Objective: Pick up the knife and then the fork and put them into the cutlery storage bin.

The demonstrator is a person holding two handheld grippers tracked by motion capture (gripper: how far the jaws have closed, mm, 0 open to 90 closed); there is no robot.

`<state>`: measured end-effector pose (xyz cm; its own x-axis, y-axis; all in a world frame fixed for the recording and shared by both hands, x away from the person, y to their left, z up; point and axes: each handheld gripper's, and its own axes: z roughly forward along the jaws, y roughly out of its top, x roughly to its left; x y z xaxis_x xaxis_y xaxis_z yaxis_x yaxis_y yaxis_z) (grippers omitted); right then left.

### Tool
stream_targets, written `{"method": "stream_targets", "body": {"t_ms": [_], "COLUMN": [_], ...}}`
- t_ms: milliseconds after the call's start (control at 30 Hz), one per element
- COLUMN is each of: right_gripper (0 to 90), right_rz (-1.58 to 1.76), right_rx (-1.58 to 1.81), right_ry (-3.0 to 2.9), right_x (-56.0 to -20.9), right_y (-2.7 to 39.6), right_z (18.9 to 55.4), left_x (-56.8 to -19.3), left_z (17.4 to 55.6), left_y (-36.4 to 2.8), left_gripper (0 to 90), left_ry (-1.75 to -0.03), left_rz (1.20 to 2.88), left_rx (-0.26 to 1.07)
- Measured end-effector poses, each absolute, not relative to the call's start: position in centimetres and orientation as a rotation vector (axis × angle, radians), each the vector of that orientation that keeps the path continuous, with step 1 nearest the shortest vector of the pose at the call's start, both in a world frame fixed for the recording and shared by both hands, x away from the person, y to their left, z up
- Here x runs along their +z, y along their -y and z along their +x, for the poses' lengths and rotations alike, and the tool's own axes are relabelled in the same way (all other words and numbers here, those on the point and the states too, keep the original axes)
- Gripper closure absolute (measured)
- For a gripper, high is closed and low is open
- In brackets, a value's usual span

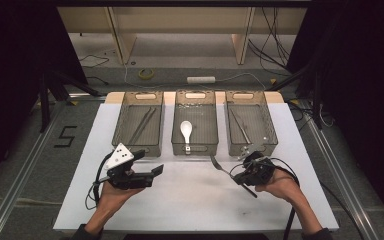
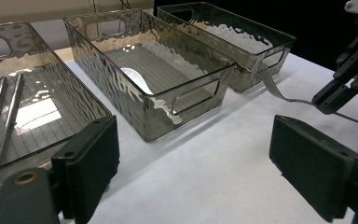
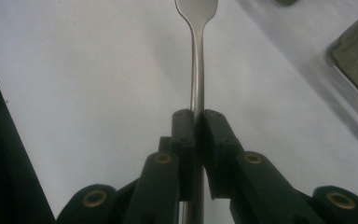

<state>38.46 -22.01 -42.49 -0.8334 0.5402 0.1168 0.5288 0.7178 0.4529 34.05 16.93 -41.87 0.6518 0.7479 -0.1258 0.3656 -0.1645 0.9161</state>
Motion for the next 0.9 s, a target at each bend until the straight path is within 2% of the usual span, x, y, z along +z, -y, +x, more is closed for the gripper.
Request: {"method": "stream_targets", "body": {"t_ms": [900], "right_gripper": [84.3], "right_rz": [1.069], "right_rx": [0.979], "right_ry": [-2.684], "right_x": [-40.9], "right_y": [24.5], "right_z": [39.4], "left_x": [-41.9], "left_z": [34.0], "left_y": [-17.0], "left_gripper": [15.4], "left_ry": [-0.896], "left_rz": [1.775], "left_rx": [0.436]}}
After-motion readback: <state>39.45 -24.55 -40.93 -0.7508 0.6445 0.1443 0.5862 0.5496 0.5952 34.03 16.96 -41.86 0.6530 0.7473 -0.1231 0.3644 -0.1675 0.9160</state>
